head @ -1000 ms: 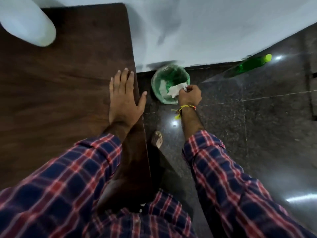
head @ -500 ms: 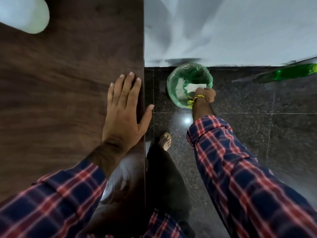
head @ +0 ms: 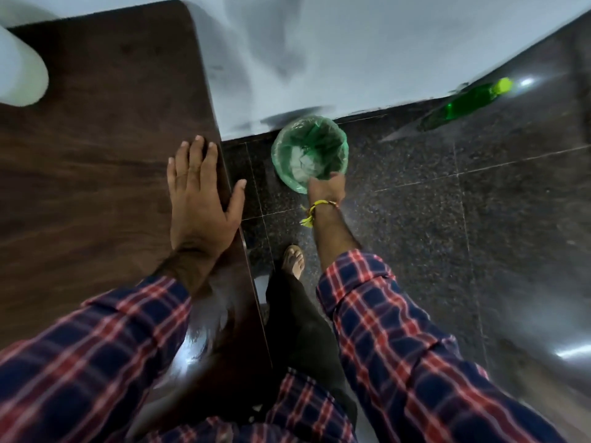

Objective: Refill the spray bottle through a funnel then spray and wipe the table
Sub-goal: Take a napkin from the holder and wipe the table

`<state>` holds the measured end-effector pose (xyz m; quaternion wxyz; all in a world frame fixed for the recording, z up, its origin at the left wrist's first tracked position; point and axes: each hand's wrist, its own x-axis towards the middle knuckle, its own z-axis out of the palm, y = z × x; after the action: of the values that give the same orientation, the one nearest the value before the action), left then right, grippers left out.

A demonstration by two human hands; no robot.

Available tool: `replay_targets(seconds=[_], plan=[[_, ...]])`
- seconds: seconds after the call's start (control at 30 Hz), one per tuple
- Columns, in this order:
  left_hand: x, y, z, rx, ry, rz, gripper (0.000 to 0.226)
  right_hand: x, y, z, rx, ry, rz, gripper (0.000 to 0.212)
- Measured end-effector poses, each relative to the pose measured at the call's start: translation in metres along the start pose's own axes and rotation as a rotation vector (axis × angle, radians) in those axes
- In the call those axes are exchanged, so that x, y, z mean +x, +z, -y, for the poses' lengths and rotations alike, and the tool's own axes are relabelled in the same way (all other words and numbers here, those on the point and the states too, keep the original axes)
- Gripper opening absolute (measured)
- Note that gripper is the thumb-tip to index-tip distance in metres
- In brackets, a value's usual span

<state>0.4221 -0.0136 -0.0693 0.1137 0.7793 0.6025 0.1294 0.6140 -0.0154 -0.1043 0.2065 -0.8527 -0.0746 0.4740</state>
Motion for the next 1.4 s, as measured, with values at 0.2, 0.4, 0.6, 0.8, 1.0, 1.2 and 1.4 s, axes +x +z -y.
replay_targets(seconds=[0.2, 0.4, 0.6, 0.8, 1.0, 1.2, 1.4], plan=[[0.000, -0.006, 0.000, -0.056, 0.000, 0.049, 0.057, -0.059, 0.017, -0.009, 0.172, -0.264, -0.164, 0.040], [-0.041, -0.034, 0.027, -0.154, 0.076, 0.067, 0.046, -0.144, 0.047, -0.030, 0.111, -0.601, -0.351, 0.016], [-0.128, -0.102, 0.129, -0.168, 0.099, 0.042, 0.030, -0.233, 0.122, -0.054, -0.041, -0.689, -0.406, 0.034], [-0.174, -0.187, 0.291, -0.102, -0.085, 0.103, 0.028, -0.312, 0.223, -0.054, -0.155, -0.675, -0.258, 0.016], [-0.189, -0.230, 0.385, -0.030, -0.233, 0.183, 0.034, -0.358, 0.291, -0.044, -0.371, -0.684, -0.116, 0.028], [-0.194, -0.238, 0.403, -0.107, -0.281, 0.414, 0.045, -0.367, 0.312, -0.046, -0.560, -0.727, -0.051, 0.029], [-0.192, -0.248, 0.407, -0.073, -0.271, 0.545, 0.052, -0.365, 0.313, -0.043, -0.787, -0.762, -0.026, 0.034]])
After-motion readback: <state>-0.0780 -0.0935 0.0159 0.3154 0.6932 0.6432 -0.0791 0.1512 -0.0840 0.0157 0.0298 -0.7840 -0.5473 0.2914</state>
